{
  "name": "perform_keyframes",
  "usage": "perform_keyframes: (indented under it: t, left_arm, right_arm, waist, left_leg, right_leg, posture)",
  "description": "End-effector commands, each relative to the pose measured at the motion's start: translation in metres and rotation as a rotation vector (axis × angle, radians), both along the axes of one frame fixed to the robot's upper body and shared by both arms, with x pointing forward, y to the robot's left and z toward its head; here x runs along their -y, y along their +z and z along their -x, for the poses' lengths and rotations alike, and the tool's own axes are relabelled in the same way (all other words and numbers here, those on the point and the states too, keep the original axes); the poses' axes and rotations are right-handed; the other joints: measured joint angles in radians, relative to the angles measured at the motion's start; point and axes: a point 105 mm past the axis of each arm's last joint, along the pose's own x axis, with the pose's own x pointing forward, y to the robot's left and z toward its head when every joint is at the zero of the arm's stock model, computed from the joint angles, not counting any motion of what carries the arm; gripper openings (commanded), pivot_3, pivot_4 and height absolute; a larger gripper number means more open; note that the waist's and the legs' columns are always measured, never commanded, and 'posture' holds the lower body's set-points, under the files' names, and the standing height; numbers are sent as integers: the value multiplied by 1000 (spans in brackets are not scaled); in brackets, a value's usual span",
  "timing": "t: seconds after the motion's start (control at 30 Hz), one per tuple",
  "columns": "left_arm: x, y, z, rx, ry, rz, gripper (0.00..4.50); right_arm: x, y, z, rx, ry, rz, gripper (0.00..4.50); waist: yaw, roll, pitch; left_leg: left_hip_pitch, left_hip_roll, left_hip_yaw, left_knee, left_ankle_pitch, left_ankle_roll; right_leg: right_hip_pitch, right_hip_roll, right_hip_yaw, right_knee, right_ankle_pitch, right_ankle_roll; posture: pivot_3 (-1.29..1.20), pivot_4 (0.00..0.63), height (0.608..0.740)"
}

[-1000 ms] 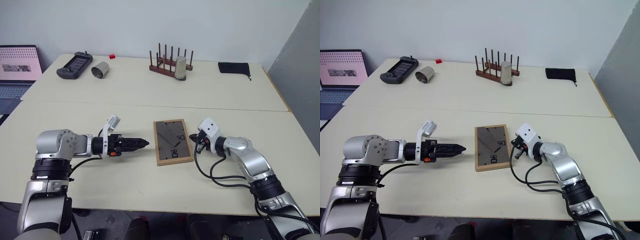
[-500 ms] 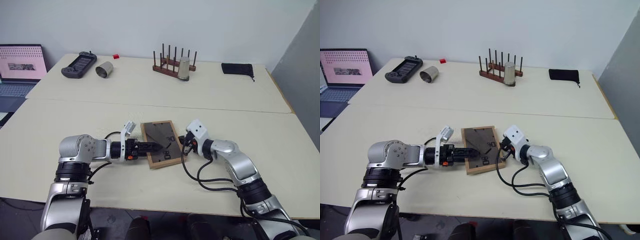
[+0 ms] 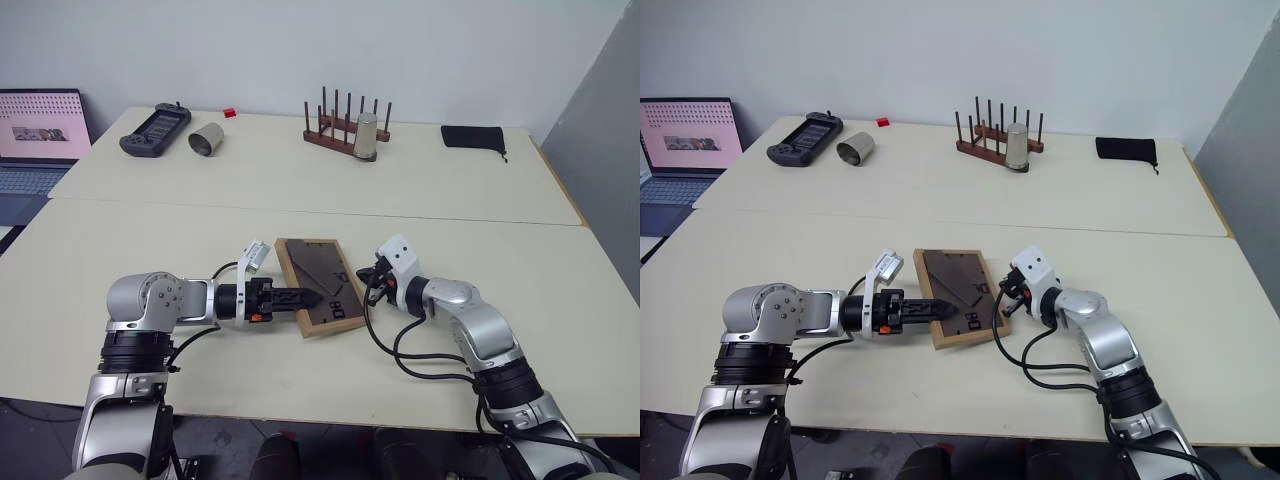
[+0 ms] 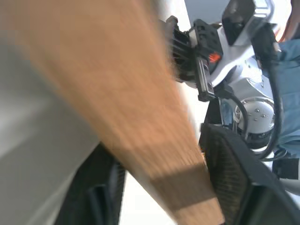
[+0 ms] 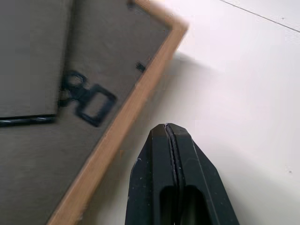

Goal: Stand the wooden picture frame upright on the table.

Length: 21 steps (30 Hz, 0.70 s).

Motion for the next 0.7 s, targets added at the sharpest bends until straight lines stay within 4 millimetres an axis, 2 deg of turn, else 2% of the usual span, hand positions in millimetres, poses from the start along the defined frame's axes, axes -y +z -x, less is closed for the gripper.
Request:
perform_keyframes:
  t: [0.03, 0.07, 0.2, 0.23, 0.33, 0.4, 0.47, 0.6, 0.7]
  left_arm:
    - [1, 12, 0, 64, -10, 23, 1488]
    - [0, 13, -3, 73, 2, 23, 1316]
    - [-7, 10, -19, 122, 77, -44, 1304]
    - [-8, 17, -21, 143, 79, -27, 1304]
    - [-11, 36, -24, 240, 60, -19, 1304]
    - [-12, 38, -25, 290, 40, -53, 1304]
    - [-14, 38, -27, 297, 41, -56, 1304]
    - [-15, 44, -28, 321, 28, -47, 1304]
    - [-14, 47, -27, 347, 5, -56, 1304]
  right_arm:
    - [0, 13, -1, 39, 2, -32, 0]
    - [0, 13, 0, 38, 3, -33, 0]
    - [2, 17, 1, 34, 10, -54, 0]
    - [6, 21, 2, 38, 24, -71, 0]
    - [27, 46, 10, 12, 104, -164, 396]
    - [33, 63, 20, 22, 197, -166, 760]
    - [29, 77, 32, 26, 295, -182, 1216]
    - [14, 95, 44, 19, 394, -225, 2067]
    - [-2, 104, 42, 25, 425, -244, 2690]
  waist:
    - [0, 0, 0]
    - [0, 0, 0]
    - [0, 0, 0]
    - [0, 0, 0]
    - [1, 0, 1]
    - [3, 0, 1]
    - [3, 1, 1]
    - [-6, 1, 1]
    - [-7, 1, 1]
  left_leg:
    - [0, 0, 0, 0, 0, 0]
    - [0, 0, 0, 0, 0, 0]
    - [0, 0, 0, 0, 0, 0]
    - [0, 0, 0, 0, 0, 0]
    - [0, 0, 0, 0, 0, 0]
    - [-1, 0, 0, 0, 0, 0]
    - [-1, -1, 0, 0, 0, 0]
    - [-1, 1, -1, -1, 0, 0]
    - [-1, 1, -1, 0, 0, 0]
  right_leg:
    - [0, 0, 0, 0, 0, 0]
    - [0, 0, 0, 0, 0, 0]
    - [0, 0, 0, 0, 0, 0]
    - [0, 0, 0, 0, 0, 0]
    - [0, 0, 0, 0, 0, 0]
    - [0, 0, 0, -1, 0, 0]
    - [0, 0, 0, -2, 0, 0]
    - [0, 1, 0, -2, 0, -1]
    - [-1, 2, 0, -1, 0, -1]
  posture:
    - [0, 150, 740]
    - [0, 150, 740]
    - [0, 150, 740]
    - [0, 150, 740]
    - [0, 150, 740]
    - [0, 150, 740]
    - [0, 150, 740]
    - [0, 150, 740]
    - [0, 150, 740]
